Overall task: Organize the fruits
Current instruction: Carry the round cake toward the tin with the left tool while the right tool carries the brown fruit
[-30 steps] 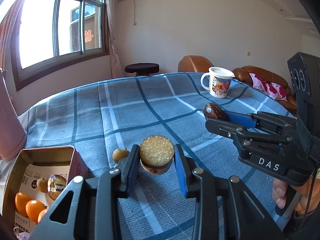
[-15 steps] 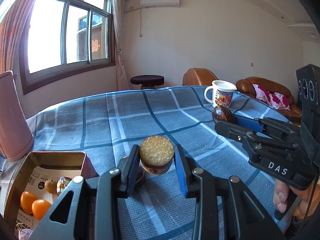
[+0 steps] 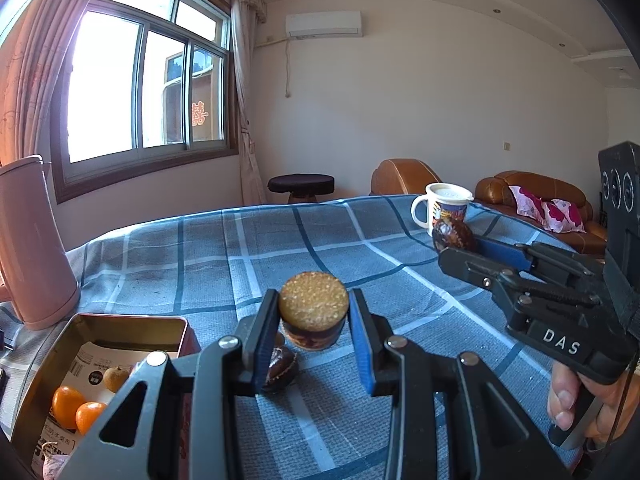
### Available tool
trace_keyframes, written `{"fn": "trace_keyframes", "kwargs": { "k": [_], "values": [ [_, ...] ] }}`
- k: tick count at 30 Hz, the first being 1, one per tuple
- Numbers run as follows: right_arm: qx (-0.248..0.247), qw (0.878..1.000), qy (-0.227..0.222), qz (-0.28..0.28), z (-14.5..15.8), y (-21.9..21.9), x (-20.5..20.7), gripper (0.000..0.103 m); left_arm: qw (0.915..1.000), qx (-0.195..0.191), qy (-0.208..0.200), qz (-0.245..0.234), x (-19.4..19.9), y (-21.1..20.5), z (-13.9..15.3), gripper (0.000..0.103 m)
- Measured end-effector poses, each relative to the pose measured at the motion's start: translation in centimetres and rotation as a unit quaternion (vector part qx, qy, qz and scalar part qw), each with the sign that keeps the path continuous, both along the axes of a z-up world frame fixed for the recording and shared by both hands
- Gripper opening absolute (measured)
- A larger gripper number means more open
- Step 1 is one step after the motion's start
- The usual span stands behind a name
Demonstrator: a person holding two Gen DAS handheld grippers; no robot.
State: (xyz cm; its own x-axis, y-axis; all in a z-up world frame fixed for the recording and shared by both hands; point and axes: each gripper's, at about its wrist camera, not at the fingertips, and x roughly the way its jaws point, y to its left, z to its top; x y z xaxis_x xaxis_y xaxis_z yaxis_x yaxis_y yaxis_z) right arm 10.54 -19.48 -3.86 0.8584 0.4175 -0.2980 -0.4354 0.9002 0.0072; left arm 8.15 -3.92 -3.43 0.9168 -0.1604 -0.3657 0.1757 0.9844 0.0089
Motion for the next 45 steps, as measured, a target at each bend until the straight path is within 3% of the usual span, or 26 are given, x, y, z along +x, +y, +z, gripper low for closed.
{"fn": "trace_keyframes", "kwargs": {
  "k": [12, 19, 21, 22, 23, 28, 37, 38, 39, 45],
  "values": [
    [0.003, 1.000, -0.013, -0.001, 0.1, -0.2, -0.5, 0.033, 0.9999, 0.001, -0.010, 0.002, -0.5, 0.0, 0.2, 0.036],
    [0.014, 0.999, 0.027, -0.011, -0.2, -0.9, 0.4, 0.033, 1.0000, -0.004, -0.002, 0.001, -0.3, 0.1, 0.2, 0.036],
    [0.017, 0.998, 0.058, -0.015, -0.5, -1.2, 1.6, 0.043, 1.0000, -0.003, -0.002, 0.002, -0.2, 0.1, 0.2, 0.036],
    [0.015, 0.997, 0.076, -0.017, -0.8, -1.2, 2.4, 0.055, 1.0000, -0.004, -0.001, 0.001, -0.2, 0.1, 0.2, 0.036],
    [0.010, 0.996, 0.089, -0.018, -1.0, -1.2, 3.0, 0.059, 1.0000, -0.005, -0.001, 0.001, -0.2, 0.1, 0.2, 0.036],
    [-0.049, 0.988, 0.147, -0.019, -2.1, 0.3, 6.3, 0.059, 0.9998, -0.014, 0.013, 0.004, 0.4, 0.5, 0.0, 0.036],
    [-0.099, 0.966, 0.239, -0.021, -5.3, 2.5, 9.8, 0.058, 0.9997, -0.021, 0.014, -0.002, 0.3, 0.6, -0.1, 0.036],
    [-0.103, 0.964, 0.245, -0.023, -5.5, 2.6, 10.0, 0.048, 0.9997, -0.022, 0.014, -0.002, 0.3, 0.7, -0.1, 0.036],
    [-0.105, 0.963, 0.248, -0.024, -5.5, 2.6, 10.1, 0.041, 0.9996, -0.023, 0.014, -0.002, 0.4, 0.7, -0.1, 0.036],
    [-0.090, 0.975, 0.200, -0.017, -4.0, 2.4, 8.0, 0.041, 0.9996, -0.027, 0.004, 0.000, 0.1, 1.0, -0.1, 0.036]
  ]
}}
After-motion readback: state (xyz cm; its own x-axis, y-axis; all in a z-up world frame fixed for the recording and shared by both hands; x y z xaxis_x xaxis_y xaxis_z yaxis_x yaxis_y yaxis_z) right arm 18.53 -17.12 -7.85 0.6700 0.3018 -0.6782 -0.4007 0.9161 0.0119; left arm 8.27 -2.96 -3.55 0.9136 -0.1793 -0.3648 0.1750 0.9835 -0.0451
